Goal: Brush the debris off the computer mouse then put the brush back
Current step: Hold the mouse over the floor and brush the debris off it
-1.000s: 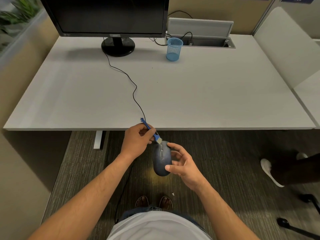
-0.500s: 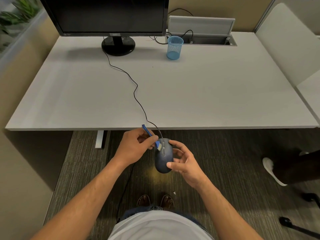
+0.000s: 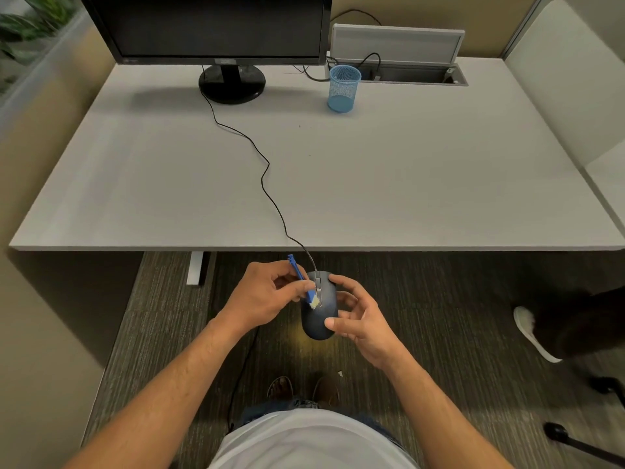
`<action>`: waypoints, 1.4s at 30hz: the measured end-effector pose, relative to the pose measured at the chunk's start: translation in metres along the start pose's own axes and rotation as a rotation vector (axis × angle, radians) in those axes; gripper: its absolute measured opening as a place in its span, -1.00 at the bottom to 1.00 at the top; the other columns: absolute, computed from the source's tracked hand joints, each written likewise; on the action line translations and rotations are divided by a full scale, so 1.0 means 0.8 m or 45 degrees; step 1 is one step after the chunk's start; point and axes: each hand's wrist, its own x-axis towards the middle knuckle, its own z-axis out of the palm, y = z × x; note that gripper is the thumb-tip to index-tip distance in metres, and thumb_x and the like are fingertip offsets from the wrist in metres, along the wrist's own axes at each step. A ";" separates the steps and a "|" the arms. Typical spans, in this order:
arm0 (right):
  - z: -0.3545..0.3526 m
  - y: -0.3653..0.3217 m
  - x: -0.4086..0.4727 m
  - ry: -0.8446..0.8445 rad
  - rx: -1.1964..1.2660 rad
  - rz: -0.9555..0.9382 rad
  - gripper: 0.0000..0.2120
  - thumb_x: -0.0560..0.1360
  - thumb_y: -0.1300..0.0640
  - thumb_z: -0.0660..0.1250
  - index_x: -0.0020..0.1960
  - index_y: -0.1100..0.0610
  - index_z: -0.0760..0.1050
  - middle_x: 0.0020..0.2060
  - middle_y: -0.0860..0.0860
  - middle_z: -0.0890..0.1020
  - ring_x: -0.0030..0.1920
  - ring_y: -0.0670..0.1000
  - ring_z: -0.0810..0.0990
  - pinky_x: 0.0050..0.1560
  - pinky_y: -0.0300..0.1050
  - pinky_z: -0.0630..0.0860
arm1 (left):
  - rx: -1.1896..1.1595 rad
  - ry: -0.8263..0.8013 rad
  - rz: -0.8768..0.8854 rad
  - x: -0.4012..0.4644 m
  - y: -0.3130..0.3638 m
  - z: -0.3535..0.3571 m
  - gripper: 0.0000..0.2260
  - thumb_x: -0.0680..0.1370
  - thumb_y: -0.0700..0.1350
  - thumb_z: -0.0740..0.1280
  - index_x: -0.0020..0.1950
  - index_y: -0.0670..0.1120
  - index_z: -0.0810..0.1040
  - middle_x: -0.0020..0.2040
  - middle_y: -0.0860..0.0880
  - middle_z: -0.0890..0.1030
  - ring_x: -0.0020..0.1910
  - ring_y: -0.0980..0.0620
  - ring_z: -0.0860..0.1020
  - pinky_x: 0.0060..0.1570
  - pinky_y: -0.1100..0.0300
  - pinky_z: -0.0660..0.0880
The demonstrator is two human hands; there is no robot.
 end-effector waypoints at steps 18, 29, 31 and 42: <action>-0.011 0.006 -0.003 0.012 -0.057 0.020 -0.24 0.26 0.19 0.63 0.40 -0.08 0.47 0.34 0.18 0.52 0.18 0.30 0.65 0.07 0.20 0.61 | 0.294 0.328 0.135 0.028 0.002 0.027 -0.90 0.54 -0.04 0.45 -0.05 -0.05 0.67 -0.21 0.15 0.66 -0.12 0.26 0.61 -0.13 0.43 0.50; -0.017 0.008 -0.003 0.012 -0.061 -0.007 -0.29 0.33 0.25 0.59 0.41 -0.10 0.47 0.33 0.15 0.53 0.19 0.25 0.66 0.09 0.19 0.64 | -0.069 0.056 0.036 0.004 0.007 0.008 -0.96 0.51 -0.07 0.47 -0.05 0.04 0.66 -0.15 0.07 0.72 -0.16 0.04 0.70 -0.10 0.16 0.65; -0.017 0.008 -0.003 0.019 -0.081 -0.009 -0.30 0.34 0.26 0.58 0.40 -0.11 0.47 0.33 0.14 0.53 0.20 0.25 0.66 0.12 0.25 0.63 | -0.076 -0.053 0.044 -0.002 0.006 0.006 -0.90 0.50 -0.02 0.47 -0.04 -0.01 0.68 -0.15 0.05 0.72 -0.16 0.02 0.70 -0.10 0.13 0.65; -0.007 0.006 -0.005 0.006 -0.069 -0.013 -0.28 0.27 0.18 0.63 0.36 -0.13 0.51 0.31 0.13 0.55 0.17 0.25 0.66 0.09 0.23 0.63 | 0.072 0.040 0.089 0.004 0.002 0.007 -0.96 0.51 0.02 0.45 -0.06 0.14 0.65 -0.14 0.15 0.69 -0.12 0.09 0.69 -0.07 0.02 0.66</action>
